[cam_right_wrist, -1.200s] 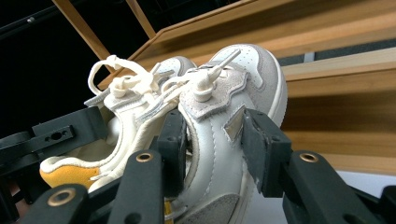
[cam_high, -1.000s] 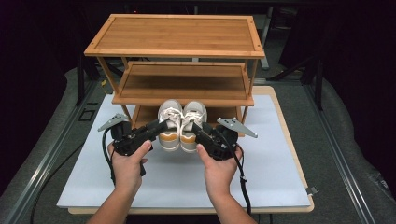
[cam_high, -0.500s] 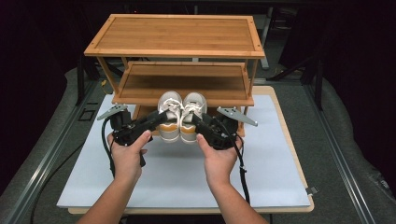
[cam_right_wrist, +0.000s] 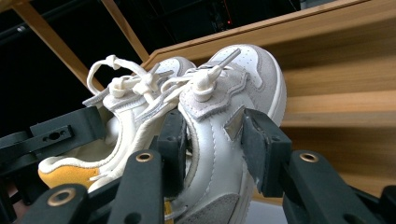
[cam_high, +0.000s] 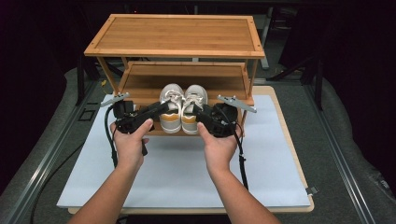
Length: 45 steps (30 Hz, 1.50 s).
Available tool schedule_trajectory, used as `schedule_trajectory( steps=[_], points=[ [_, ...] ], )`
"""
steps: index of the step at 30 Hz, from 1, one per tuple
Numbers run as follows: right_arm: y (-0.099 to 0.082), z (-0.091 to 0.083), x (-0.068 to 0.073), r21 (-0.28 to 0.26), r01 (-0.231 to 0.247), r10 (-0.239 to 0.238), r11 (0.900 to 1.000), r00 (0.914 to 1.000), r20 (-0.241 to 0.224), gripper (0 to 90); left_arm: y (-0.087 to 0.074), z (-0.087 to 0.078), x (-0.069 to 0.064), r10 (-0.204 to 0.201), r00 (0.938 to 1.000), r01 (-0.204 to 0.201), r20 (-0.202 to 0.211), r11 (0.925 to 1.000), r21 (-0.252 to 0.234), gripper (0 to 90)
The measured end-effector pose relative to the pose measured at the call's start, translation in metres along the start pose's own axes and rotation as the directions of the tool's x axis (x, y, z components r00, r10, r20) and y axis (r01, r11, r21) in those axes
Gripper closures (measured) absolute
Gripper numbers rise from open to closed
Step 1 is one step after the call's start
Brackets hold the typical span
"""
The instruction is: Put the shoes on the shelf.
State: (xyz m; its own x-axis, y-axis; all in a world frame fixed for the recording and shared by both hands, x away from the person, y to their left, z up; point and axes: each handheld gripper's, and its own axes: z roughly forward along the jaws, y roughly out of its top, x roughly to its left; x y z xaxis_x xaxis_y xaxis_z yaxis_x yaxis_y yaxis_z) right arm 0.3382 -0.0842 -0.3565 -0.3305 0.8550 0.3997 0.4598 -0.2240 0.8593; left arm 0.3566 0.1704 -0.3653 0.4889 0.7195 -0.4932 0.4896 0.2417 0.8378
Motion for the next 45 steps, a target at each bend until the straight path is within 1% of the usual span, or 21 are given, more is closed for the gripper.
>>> schedule_trajectory(
  steps=[3, 4, 6, 8, 10, 11, 13, 17, 19, 22, 23, 27, 31, 33, 34, 35, 36, 37, 38, 42, 45],
  points=[
    [0.002, 0.004, -0.001, 0.011, 0.006, -0.007, 0.9999, 1.0000, 0.007, 61.2, 0.002, 0.004, 0.002, -0.010, 0.9999, 0.010, -0.006, 0.9999, 0.002, 57.4],
    [0.005, 0.009, -0.003, 0.021, 0.014, -0.014, 0.9997, 0.9999, 0.006, 61.2, 0.005, 0.007, 0.005, -0.009, 0.9999, 0.009, -0.009, 0.9999, 0.008, 57.4],
    [0.006, 0.011, -0.004, 0.025, 0.009, -0.009, 0.9997, 1.0000, 0.001, 61.2, 0.006, 0.009, 0.007, -0.013, 0.9999, 0.013, -0.008, 0.9999, 0.009, 57.4],
    [0.008, 0.017, -0.008, 0.025, -0.010, 0.010, 0.9996, 0.9999, -0.001, 61.2, 0.011, 0.014, 0.008, 0.000, 0.9999, 0.001, -0.014, 0.9995, 0.033, 57.4],
    [0.010, 0.020, -0.009, 0.039, -0.005, 0.005, 0.9992, 1.0000, 0.007, 61.2, 0.015, 0.018, 0.010, 0.002, 0.9999, -0.001, -0.016, 0.9993, 0.038, 57.4],
    [0.011, 0.022, -0.010, 0.028, -0.009, 0.009, 0.9996, 0.9999, 0.005, 61.2, 0.015, 0.018, 0.010, 0.002, 0.9999, -0.001, -0.016, 0.9993, 0.038, 57.4],
    [0.013, 0.025, -0.011, 0.032, -0.022, 0.022, 0.9992, 0.9997, 0.005, 61.2, 0.018, 0.022, 0.012, -0.005, 0.9998, 0.006, -0.018, 0.9991, 0.041, 57.4],
    [0.016, 0.030, -0.014, 0.035, -0.023, 0.023, 0.9991, 0.9997, 0.009, 61.2, 0.021, 0.027, 0.015, -0.010, 0.9998, 0.010, -0.016, 0.9988, 0.047, 57.4],
    [0.021, 0.034, -0.017, 0.042, -0.026, 0.026, 0.9988, 0.9996, 0.011, 61.2, 0.023, 0.033, 0.018, -0.023, 0.9997, 0.023, -0.010, 0.9985, 0.050, 57.4],
    [0.024, 0.037, -0.019, 0.041, -0.023, 0.023, 0.9989, 0.9997, 0.013, 61.2, 0.025, 0.037, 0.020, -0.027, 0.9996, 0.027, -0.011, 0.9985, 0.047, 57.5],
    [0.027, 0.042, -0.019, 0.044, -0.014, 0.013, 0.9989, 0.9996, 0.026, 61.2, 0.026, 0.041, 0.023, -0.030, 0.9994, 0.031, -0.015, 0.9986, 0.043, 57.4],
    [0.031, 0.051, -0.021, 0.047, -0.002, 0.000, 0.9989, 0.9989, 0.047, 61.2, 0.028, 0.051, 0.028, -0.036, 0.9992, 0.036, -0.015, 0.9985, 0.040, 57.5],
    [0.034, 0.059, -0.026, 0.044, -0.030, 0.028, 0.9986, 0.9985, 0.046, 61.2, 0.033, 0.058, 0.034, -0.060, 0.9981, 0.060, -0.015, 0.9974, 0.041, 57.5],
    [0.035, 0.064, -0.028, 0.039, -0.050, 0.048, 0.9980, 0.9982, 0.036, 61.2, 0.037, 0.060, 0.036, -0.051, 0.9984, 0.052, -0.026, 0.9979, 0.039, 57.4],
    [0.036, 0.066, -0.028, 0.040, -0.052, 0.051, 0.9978, 0.9979, 0.040, 61.2, 0.038, 0.061, 0.037, -0.048, 0.9984, 0.049, -0.028, 0.9979, 0.041, 57.4],
    [0.037, 0.068, -0.028, 0.036, -0.056, 0.055, 0.9978, 0.9980, 0.032, 61.1, 0.040, 0.062, 0.038, -0.047, 0.9984, 0.049, -0.029, 0.9979, 0.044, 57.4],
    [0.038, 0.070, -0.028, 0.045, -0.056, 0.054, 0.9974, 0.9976, 0.043, 61.1, 0.041, 0.062, 0.040, -0.049, 0.9984, 0.050, -0.028, 0.9975, 0.049, 57.4],
    [0.039, 0.072, -0.028, 0.037, -0.056, 0.054, 0.9978, 0.9980, 0.032, 61.1, 0.042, 0.063, 0.042, -0.051, 0.9985, 0.052, -0.023, 0.9973, 0.052, 57.4],
    [0.039, 0.073, -0.029, 0.039, -0.056, 0.054, 0.9977, 0.9980, 0.032, 61.1, 0.042, 0.063, 0.042, -0.051, 0.9985, 0.052, -0.023, 0.9973, 0.052, 57.4],
    [0.042, 0.075, -0.033, 0.061, -0.070, 0.069, 0.9956, 0.9973, 0.026, 60.4, 0.044, 0.066, 0.046, -0.078, 0.9969, 0.079, -0.011, 0.9951, 0.060, 56.8],
    [0.043, 0.076, -0.033, 0.065, -0.075, 0.073, 0.9951, 0.9968, 0.031, 59.9, 0.045, 0.067, 0.046, -0.080, 0.9967, 0.081, -0.014, 0.9945, 0.067, 56.3]
  ],
)
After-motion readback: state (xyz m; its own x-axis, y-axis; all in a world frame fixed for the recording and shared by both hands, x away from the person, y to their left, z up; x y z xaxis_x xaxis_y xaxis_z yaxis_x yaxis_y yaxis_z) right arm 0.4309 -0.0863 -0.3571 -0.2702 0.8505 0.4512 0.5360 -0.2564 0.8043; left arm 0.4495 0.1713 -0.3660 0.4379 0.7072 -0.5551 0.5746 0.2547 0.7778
